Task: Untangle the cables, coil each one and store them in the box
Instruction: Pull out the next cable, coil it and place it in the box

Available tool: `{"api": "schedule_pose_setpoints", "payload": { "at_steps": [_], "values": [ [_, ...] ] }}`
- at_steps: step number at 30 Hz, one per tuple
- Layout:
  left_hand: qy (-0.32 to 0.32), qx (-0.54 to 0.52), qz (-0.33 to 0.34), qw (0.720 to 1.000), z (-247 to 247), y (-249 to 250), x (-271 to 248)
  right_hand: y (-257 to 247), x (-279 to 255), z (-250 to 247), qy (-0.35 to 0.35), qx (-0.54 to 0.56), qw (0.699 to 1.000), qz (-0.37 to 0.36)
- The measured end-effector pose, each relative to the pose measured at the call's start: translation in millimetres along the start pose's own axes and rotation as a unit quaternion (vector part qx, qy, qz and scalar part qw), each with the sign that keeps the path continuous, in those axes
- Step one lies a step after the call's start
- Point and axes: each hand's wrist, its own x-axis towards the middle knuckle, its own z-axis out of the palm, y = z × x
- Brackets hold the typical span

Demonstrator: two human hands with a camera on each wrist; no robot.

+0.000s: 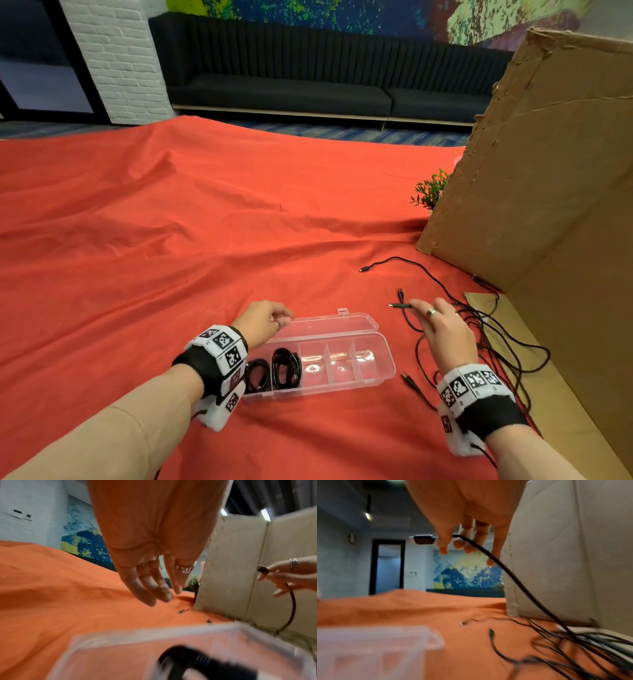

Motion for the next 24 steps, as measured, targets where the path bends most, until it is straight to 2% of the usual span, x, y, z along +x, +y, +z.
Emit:
{"api": "schedule_pose_setpoints", "payload": {
  "at_steps": [2, 3, 5, 6, 7, 10, 12, 15, 18, 21, 23, 24],
  "values": [
    [-0.009, -0.15, -0.005, 0.989, -12.9, 21.4, -5.4, -23.6, 13.0, -6.2, 0.007, 0.06, 0.997, -0.054],
    [-0.03, -0.231, -0.003, 0.972, -19.9, 34.1, -9.5, -35.9, 18.3, -7.5, -0.005, 0.08, 0.993, -0.088],
    [-0.096, -0.38, 0.003, 0.92, -32.8, 58.1, -19.7, -60.8, 24.6, -9.6, -0.04, 0.126, 0.982, -0.138],
    [-0.129, -0.412, 0.008, 0.902, -38.1, 67.8, -24.9, -72.2, 25.8, -10.3, -0.053, 0.146, 0.975, -0.156],
    [-0.159, -0.415, 0.015, 0.896, -41.9, 75.9, -30.7, -82.7, 26.7, -11.2, -0.061, 0.163, 0.97, -0.17],
    [-0.213, -0.339, 0.035, 0.915, -45.5, 88.8, -44.5, -110.5, 26.4, -18.0, -0.087, 0.216, 0.962, -0.145],
    [-0.213, -0.35, 0.031, 0.912, -47.8, 92.8, -49.6, -118.3, 27.2, -21.5, -0.115, 0.262, 0.951, -0.119],
    [-0.197, -0.376, 0.008, 0.906, -54.9, 96.6, -52.9, -125.3, 24.6, -26.3, -0.157, 0.28, 0.936, -0.146],
    [-0.238, -0.376, 0.026, 0.895, -56.3, 98.5, -56.8, -127.4, 22.1, -26.3, -0.155, 0.295, 0.929, -0.162],
    [-0.229, -0.477, 0.054, 0.847, -62.4, 100.4, -61.6, -119.9, 24.4, -24.7, -0.133, 0.313, 0.934, -0.112],
    [-0.187, -0.584, 0.075, 0.786, -70.7, 103.6, -61.7, -114.0, 26.3, -25.3, -0.136, 0.287, 0.946, -0.064],
    [-0.152, -0.638, 0.084, 0.75, -74.6, 105.0, -60.4, -114.8, 26.0, -26.9, -0.158, 0.248, 0.954, -0.056]
  ]
}}
